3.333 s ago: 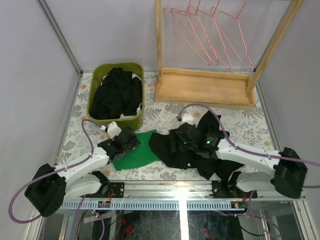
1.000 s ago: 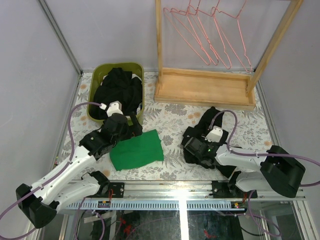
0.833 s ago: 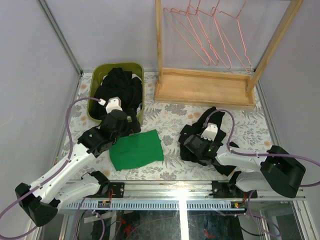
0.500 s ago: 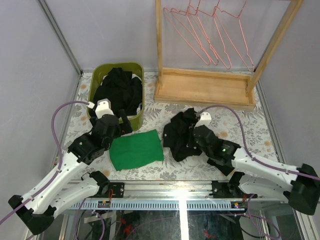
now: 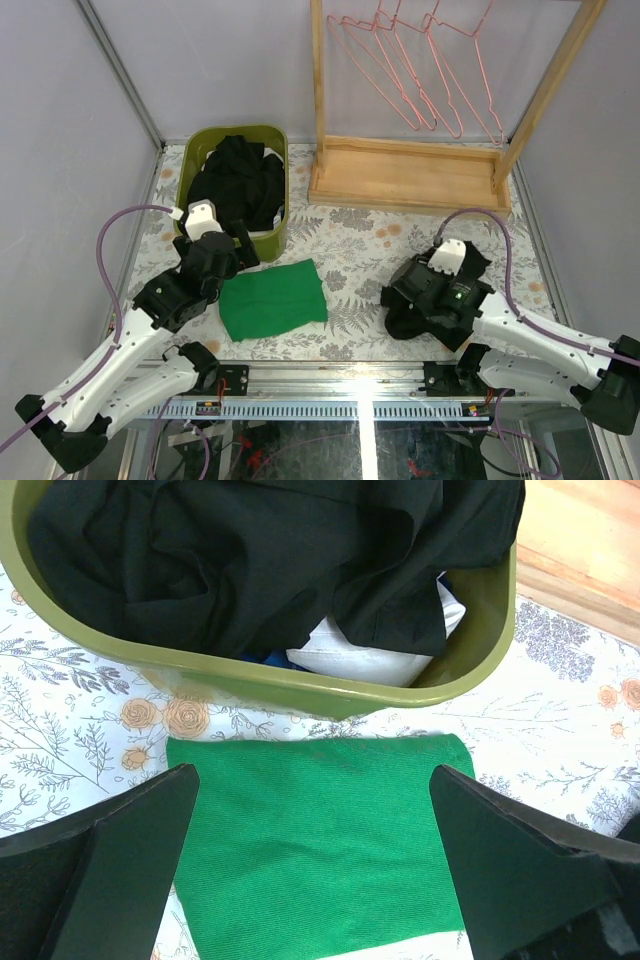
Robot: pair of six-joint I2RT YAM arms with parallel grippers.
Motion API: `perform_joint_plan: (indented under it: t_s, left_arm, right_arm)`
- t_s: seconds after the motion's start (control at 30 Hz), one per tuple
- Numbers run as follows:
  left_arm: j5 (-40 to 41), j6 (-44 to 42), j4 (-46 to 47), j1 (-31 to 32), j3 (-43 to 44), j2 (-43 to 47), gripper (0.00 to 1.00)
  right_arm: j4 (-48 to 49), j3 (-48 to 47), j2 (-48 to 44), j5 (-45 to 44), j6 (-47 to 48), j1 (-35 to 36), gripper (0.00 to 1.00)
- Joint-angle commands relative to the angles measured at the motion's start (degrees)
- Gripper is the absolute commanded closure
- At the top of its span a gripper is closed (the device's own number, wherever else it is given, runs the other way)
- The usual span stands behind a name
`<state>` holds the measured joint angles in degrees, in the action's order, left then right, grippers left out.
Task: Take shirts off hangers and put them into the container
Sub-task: Pick up the shirt from the center of the board.
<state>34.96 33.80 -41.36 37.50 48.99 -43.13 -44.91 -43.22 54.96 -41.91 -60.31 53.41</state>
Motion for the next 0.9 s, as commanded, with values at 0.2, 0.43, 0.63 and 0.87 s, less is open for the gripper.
perform_joint_plan:
  t_s: [0.2,0.43,0.63,0.87]
  left_arm:
    - [-0.2,1.6,-0.4,-0.3,-0.4,0.5,0.0]
    - [-0.3,1.6,-0.3,-0.3,-0.7,1.1,0.0]
    - [-0.8,1.6,-0.2,-0.3,-0.7,0.8,0.0]
    - [-0.3,1.7,-0.3,-0.3,-0.9,1.6,0.0]
  right_arm:
    - [0.2,10.1,10.8,-2.8,-17.4,-1.0,0.04]
    - [17.0,17.9,14.5,5.6,-13.3,-4.9,0.01]
    - [24.0,17.4,20.5,9.3,-6.2,-7.2,0.44]
    - [35.7,9.3,33.1,19.6,8.5,-7.3,0.71]
